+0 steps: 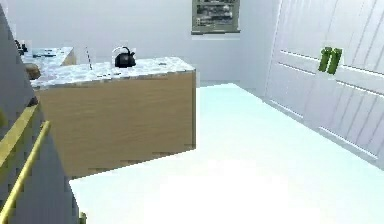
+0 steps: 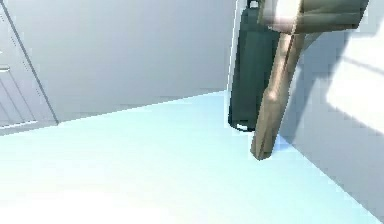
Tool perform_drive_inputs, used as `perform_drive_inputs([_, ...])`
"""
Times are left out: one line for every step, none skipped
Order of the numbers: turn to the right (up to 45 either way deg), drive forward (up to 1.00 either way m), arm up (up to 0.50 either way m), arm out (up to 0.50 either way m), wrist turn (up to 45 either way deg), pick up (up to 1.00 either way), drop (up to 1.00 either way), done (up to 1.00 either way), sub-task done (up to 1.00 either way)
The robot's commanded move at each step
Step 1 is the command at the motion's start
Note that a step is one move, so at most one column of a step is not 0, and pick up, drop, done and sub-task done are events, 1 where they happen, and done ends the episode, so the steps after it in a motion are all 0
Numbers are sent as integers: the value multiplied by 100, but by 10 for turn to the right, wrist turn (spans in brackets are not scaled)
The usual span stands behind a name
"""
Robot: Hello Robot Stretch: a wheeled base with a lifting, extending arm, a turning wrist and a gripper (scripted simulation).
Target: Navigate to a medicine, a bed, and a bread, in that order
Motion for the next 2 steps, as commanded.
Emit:
perform_drive_inputs([-210, 0, 0, 0, 0, 0, 0, 0, 0])
perform_drive_inputs([0, 100, 0, 0, 0, 0, 0, 0, 0])
